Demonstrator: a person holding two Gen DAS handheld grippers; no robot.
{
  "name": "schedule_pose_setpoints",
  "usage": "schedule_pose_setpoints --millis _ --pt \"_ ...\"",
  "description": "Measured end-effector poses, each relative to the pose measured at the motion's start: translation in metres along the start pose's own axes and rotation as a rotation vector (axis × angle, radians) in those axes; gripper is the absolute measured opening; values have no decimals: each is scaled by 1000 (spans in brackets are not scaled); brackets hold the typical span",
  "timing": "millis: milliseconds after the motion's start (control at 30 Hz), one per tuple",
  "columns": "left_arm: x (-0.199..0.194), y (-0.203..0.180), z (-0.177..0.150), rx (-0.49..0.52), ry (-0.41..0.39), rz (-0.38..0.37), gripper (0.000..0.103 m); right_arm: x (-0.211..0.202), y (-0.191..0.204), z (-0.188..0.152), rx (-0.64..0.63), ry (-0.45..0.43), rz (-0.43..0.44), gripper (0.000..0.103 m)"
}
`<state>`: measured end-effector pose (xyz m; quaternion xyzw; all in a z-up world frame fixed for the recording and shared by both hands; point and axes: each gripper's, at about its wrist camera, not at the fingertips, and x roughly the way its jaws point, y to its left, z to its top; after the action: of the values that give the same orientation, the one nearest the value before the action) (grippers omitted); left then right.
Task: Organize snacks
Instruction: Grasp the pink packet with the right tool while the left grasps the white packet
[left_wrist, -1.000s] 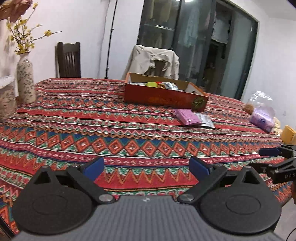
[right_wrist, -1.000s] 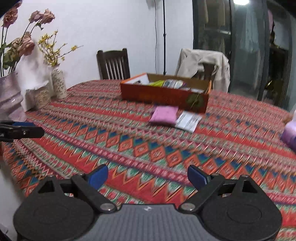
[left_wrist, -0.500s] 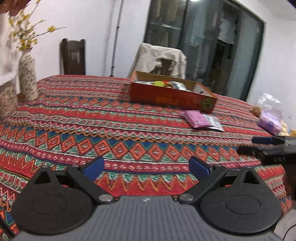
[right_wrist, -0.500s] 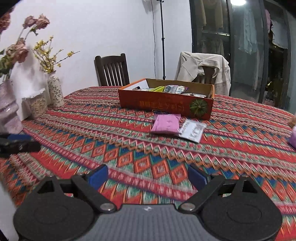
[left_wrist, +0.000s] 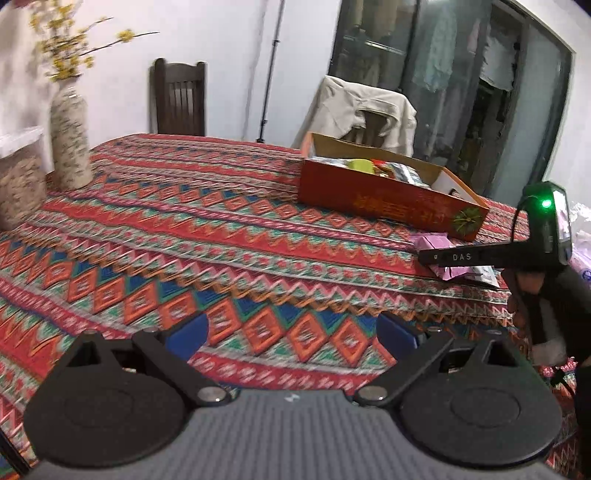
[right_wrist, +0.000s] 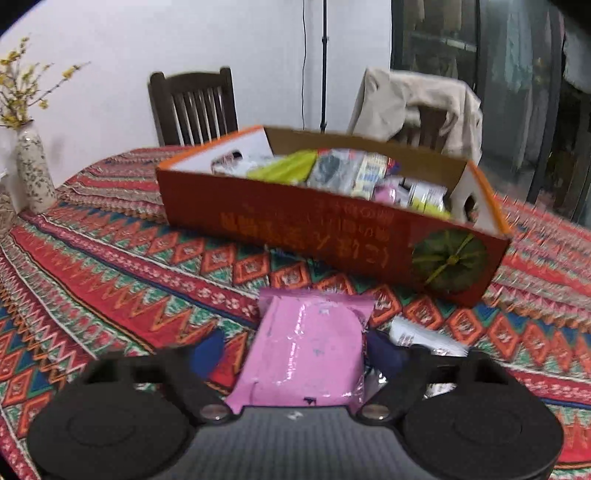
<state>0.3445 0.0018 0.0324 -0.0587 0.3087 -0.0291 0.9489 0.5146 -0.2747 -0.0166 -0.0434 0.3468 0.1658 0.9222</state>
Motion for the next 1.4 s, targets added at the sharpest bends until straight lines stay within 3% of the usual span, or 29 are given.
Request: schedule_pose_setpoints --millis 100,200,300,367,467,533,667,800,900,1000,1033,1100,1233,1400 --pt "16 -25 10 46 0 -21 97 -22 -4 -3 -20 -33 39 61" --pt "38 -61 21 95 -2 -76 90 -62 -17 -7 -51 -109 25 61" --pt "71 -102 34 108 53 -192 73 -91 -61 -13 14 -153 -13 61" --pt "97 -130 41 119 103 -233 68 -94 -93 -19 68 -157 -75 61" --pt "131 -170 48 140 134 -233 61 -96 -126 -33 156 -169 -114 61" --pt "147 -194 51 166 98 -232 65 -97 -132 -38 173 -190 -101 61" --pt "175 -235 45 316 59 -166 69 -102 -130 -43 174 -227 -104 61" --pt "192 -245 43 292 88 -168 70 -105 -141 -49 219 -239 -174 61" --pt "194 -250 39 306 77 -143 63 -111 -152 -52 265 -263 -187 61" --pt "190 -254 36 323 68 -168 42 -112 -155 -53 273 -275 -190 61" --pt "188 -256 36 331 69 -174 24 -111 -154 -52 270 -273 -191 61" --pt "184 -259 35 357 71 -180 11 -110 -155 -54 269 -270 -182 61" --pt "166 -249 31 367 65 -150 9 -105 -154 -53 262 -258 -164 61" --pt "113 -209 32 281 25 -153 9 -97 -147 -54 242 -236 -123 61"
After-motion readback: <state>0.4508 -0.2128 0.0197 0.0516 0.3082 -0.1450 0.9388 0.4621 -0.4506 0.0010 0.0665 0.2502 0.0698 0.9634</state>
